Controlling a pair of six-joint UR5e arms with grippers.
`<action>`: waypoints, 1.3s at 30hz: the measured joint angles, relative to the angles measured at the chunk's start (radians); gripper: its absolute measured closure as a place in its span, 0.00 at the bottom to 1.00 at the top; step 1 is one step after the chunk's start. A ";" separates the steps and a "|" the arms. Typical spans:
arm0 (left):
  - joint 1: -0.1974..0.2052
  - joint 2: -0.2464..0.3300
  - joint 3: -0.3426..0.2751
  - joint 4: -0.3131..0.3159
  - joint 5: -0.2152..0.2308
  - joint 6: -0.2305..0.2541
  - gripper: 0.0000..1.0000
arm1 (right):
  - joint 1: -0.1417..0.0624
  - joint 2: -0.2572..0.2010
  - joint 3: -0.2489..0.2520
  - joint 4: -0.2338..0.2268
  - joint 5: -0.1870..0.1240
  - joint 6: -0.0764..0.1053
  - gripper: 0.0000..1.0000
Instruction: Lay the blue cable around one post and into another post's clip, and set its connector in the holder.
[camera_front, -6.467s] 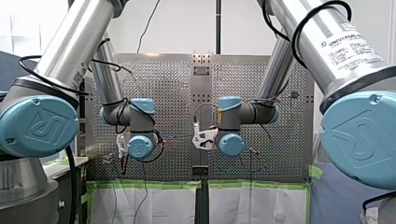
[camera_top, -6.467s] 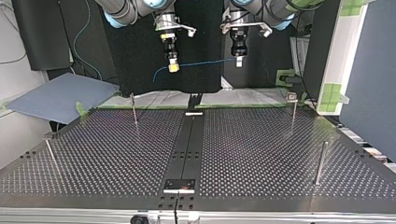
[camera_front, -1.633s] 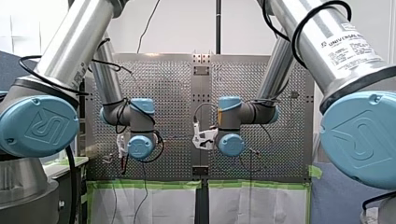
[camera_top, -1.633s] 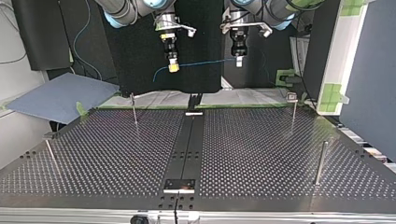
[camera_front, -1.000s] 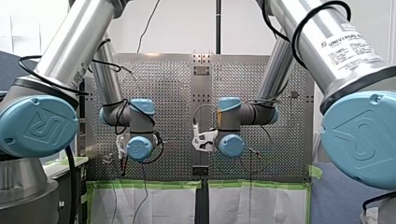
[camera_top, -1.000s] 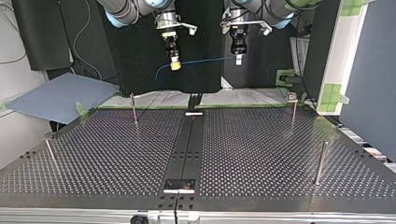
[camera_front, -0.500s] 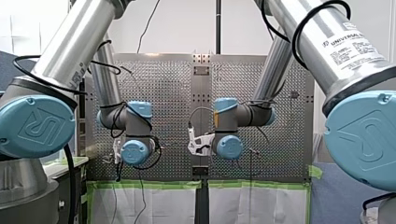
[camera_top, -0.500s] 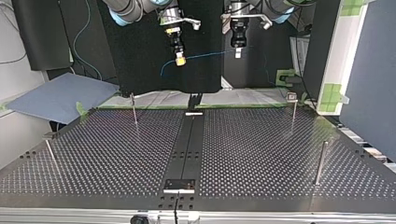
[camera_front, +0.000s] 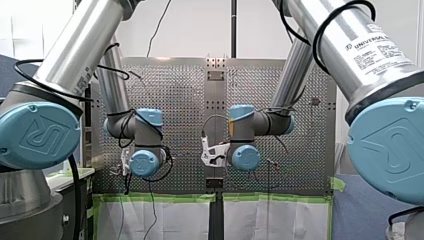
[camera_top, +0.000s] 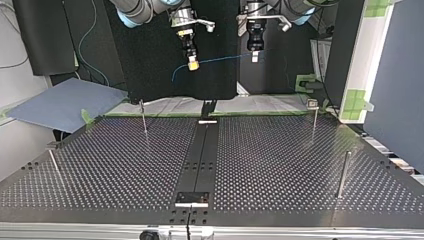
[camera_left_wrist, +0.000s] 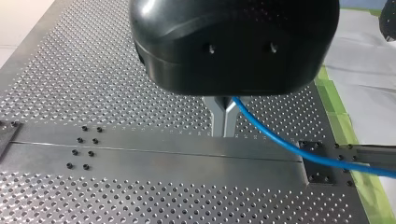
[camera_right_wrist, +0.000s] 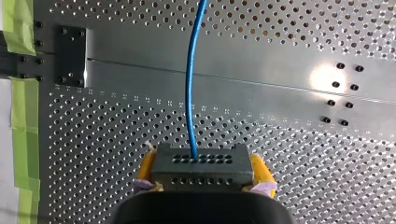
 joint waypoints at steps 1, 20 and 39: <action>0.000 0.000 0.000 0.000 0.000 0.000 0.97 | 0.000 0.000 0.000 0.000 0.000 0.000 1.00; 0.022 -0.022 0.013 0.019 0.023 -0.022 0.97 | 0.007 0.024 0.017 -0.024 -0.021 0.022 1.00; 0.071 0.096 0.065 -0.068 0.057 -0.067 0.93 | -0.050 0.191 0.023 -0.191 -0.017 0.060 1.00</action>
